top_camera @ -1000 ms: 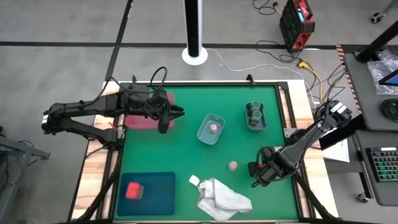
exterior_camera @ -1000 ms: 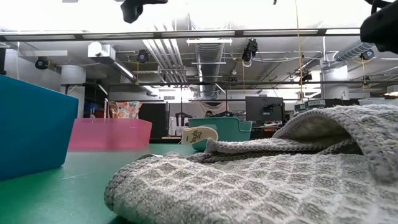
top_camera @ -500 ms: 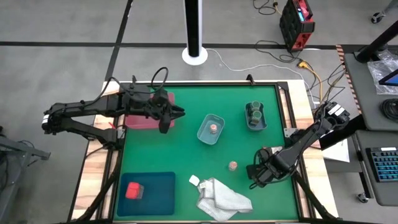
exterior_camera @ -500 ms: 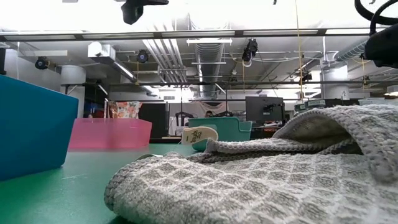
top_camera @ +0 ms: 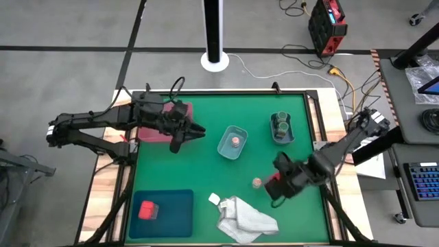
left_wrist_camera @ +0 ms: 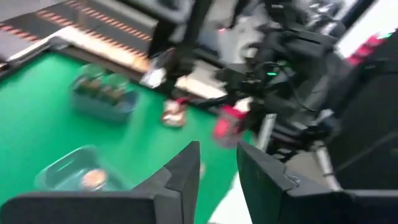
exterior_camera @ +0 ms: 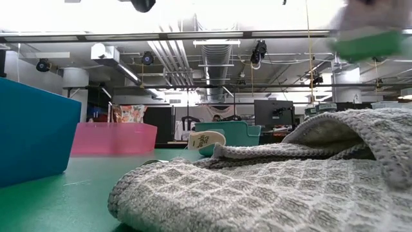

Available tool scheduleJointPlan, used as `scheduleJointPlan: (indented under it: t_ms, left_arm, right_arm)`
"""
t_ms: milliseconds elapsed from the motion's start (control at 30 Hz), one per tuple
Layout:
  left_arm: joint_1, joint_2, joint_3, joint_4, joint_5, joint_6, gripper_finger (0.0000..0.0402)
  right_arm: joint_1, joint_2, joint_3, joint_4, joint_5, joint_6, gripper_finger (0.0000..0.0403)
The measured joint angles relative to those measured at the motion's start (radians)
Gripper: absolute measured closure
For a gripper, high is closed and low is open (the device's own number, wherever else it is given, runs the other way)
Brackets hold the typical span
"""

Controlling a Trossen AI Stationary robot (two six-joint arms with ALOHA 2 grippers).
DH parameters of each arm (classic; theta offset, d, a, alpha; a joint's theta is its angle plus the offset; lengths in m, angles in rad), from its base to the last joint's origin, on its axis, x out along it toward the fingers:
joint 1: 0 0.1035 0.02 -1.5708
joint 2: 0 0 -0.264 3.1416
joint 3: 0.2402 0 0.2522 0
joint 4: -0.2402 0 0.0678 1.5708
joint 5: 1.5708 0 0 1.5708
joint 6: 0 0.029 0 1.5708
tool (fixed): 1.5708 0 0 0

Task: Sort spices by type
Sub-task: Put the red seasoning can into the dark blue bin

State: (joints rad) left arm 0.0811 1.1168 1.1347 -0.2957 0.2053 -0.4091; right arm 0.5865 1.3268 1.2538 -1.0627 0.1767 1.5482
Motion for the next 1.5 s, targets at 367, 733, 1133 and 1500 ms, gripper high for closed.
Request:
scheduleJointPlan:
  t_ms: [367, 733, 1133, 1500]
  left_arm:
    - [-0.248, 0.057, 0.0, 0.138, -0.232, 0.024, 0.0193]
    - [-0.369, 0.173, 0.0, 0.059, -0.507, -0.06, 0.0128]
    - [-0.373, 0.246, 0.0, 0.044, -0.511, -0.003, 0.0134]
    - [-0.385, 0.261, 0.033, 0.01, -0.513, -0.007, 0.0209]
  right_arm:
    - [-0.351, 0.153, 0.234, 0.309, 0.014, -1.154, 0.02]
    - [-0.382, 0.276, 0.435, 0.307, -0.043, -1.518, 0.02]
    - [-0.382, 0.284, 0.487, 0.291, -0.082, -1.498, 0.02]
    - [-0.382, 0.289, 0.488, 0.297, -0.121, -1.446, 0.02]
